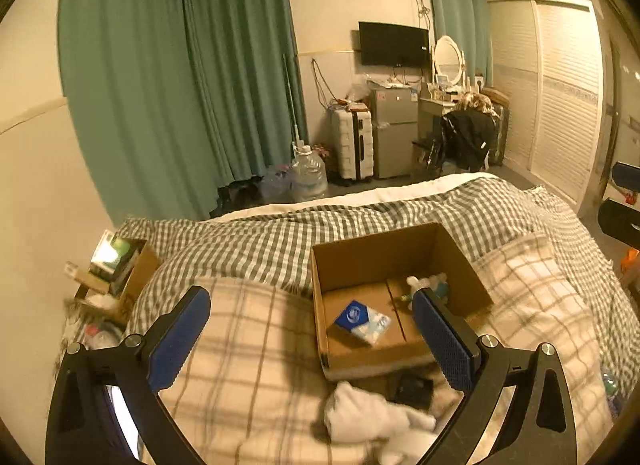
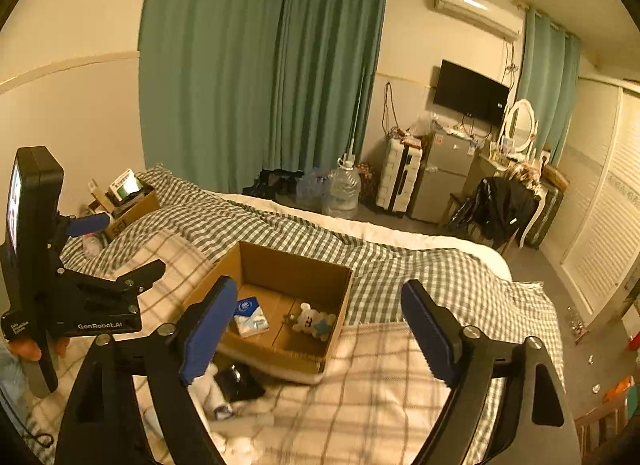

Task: Organize objects
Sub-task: 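Grasp the white earbud case with the left tool while the right tool grasps the lace cloth, then lower both held items into the box and open both tools, then grasp the white ring band with the right tool while the left tool grasps the white sock, then carry the sock and ring band into the box and release both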

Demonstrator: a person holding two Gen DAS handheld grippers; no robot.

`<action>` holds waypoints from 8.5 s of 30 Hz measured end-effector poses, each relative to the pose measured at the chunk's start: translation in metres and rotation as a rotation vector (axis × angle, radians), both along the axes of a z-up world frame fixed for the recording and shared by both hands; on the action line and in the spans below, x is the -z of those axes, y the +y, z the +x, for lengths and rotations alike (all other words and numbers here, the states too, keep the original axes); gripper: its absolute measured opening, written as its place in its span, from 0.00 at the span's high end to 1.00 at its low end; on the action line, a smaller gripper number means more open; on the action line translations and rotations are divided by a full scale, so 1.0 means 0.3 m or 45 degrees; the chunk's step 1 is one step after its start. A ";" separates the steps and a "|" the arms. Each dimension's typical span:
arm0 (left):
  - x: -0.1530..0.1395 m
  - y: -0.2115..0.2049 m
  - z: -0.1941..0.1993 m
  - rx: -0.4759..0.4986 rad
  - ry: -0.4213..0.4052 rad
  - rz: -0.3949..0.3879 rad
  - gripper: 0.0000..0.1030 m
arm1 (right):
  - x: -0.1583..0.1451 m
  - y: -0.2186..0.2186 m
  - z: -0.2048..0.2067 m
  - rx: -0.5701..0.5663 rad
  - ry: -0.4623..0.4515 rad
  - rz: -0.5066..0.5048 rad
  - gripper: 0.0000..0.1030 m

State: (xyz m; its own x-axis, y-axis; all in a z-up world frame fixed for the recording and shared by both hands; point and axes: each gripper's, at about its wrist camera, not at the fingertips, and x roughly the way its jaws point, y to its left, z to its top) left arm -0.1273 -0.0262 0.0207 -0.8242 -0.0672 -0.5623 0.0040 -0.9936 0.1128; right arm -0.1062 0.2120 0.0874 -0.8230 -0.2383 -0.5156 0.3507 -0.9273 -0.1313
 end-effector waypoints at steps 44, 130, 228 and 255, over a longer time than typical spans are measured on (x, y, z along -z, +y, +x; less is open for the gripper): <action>0.592 0.063 0.257 0.112 -0.490 0.218 0.55 | 0.575 -0.044 0.190 -0.046 -0.375 -0.062 0.14; 0.334 0.104 -0.540 0.153 -0.289 0.103 0.28 | 0.435 -0.089 -0.580 -0.064 -0.323 -0.054 0.49; 0.476 0.046 0.040 0.120 -0.386 0.191 0.69 | 0.407 -0.002 0.069 -0.013 -0.307 -0.017 0.89; -0.124 0.068 -0.278 0.182 -0.047 0.075 0.70 | -0.079 -0.164 -0.293 0.042 -0.036 0.141 0.91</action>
State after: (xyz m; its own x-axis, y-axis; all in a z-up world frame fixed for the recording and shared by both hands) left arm -0.2106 -0.0059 0.0579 -0.8018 0.0831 -0.5917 -0.1407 -0.9887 0.0518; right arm -0.1942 0.1628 0.1110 -0.8144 -0.1517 -0.5602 0.3255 -0.9185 -0.2245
